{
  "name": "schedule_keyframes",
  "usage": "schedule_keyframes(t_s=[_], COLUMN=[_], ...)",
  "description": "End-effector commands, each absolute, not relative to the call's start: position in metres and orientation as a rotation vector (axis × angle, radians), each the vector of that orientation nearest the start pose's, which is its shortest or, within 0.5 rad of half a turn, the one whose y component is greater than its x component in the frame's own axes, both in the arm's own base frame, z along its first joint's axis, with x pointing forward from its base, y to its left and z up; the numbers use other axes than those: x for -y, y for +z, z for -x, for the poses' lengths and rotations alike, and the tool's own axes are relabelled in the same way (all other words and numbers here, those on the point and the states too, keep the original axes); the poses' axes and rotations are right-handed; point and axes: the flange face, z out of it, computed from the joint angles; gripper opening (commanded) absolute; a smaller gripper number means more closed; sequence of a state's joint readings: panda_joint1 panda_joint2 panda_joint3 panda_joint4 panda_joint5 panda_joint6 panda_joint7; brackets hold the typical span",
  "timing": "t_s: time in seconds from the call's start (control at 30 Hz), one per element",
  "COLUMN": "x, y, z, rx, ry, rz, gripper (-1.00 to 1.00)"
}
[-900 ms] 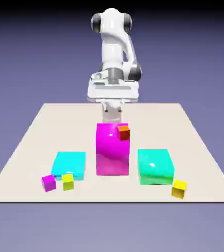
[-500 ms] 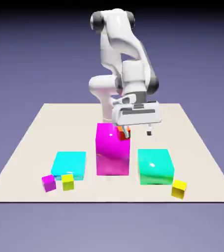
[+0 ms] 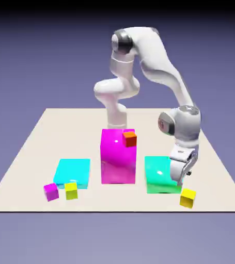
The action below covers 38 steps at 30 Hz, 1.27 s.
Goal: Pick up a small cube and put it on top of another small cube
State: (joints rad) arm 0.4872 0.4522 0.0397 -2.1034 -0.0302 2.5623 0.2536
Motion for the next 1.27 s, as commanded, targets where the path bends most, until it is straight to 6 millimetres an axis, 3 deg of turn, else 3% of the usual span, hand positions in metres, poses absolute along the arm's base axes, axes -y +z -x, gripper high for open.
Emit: schedule_keyframes(t_s=[0.0, 0.03, 0.17, 0.2, 0.23, 0.27, 0.4, 0.43, 0.53, 0.63, 0.77, 0.9, 0.93, 1.1, 1.13, 1.17, 1.23], x=[-0.295, -0.295, -0.296, -0.295, -0.295, -0.295, -0.295, -0.274, -0.166, -0.057, 0.081, 0.201, 0.201, 0.201, 0.201, 0.201, 0.201], y=[0.198, 0.198, 0.135, 0.128, 0.128, 0.128, 0.192, 0.200, 0.212, 0.224, 0.239, 0.250, 0.250, 0.180, 0.180, 0.180, 0.209], z=[-0.502, -0.502, -0.503, -0.502, -0.502, -0.502, -0.503, -0.510, -0.538, -0.543, -0.516, -0.455, -0.455, -0.455, -0.455, -0.455, -0.457], rx=[0.472, 0.472, 0.472, 0.472, 0.472, 0.472, 0.472, 0.388, -0.052, -0.500, -1.084, -1.619, -1.619, -1.619, -1.619, -1.619, -1.617], ry=[-0.002, -0.002, -0.002, -0.002, -0.002, -0.002, -0.002, -0.003, -0.008, -0.010, -0.009, -0.003, -0.003, -0.003, -0.003, -0.003, -0.004], rz=[3.104, 3.104, 3.104, 3.104, 3.104, 3.104, 3.104, 3.121, 3.162, 3.130, 2.973, 2.692, 2.692, 2.692, 2.692, 2.692, 2.692], gripper=[0.00, 0.00, 0.00, 0.00, -1.00, -1.00, -1.00, -1.00, -1.00, -1.00, -1.00, -1.00, -1.00, -1.00, 1.00, 1.00, 1.00])
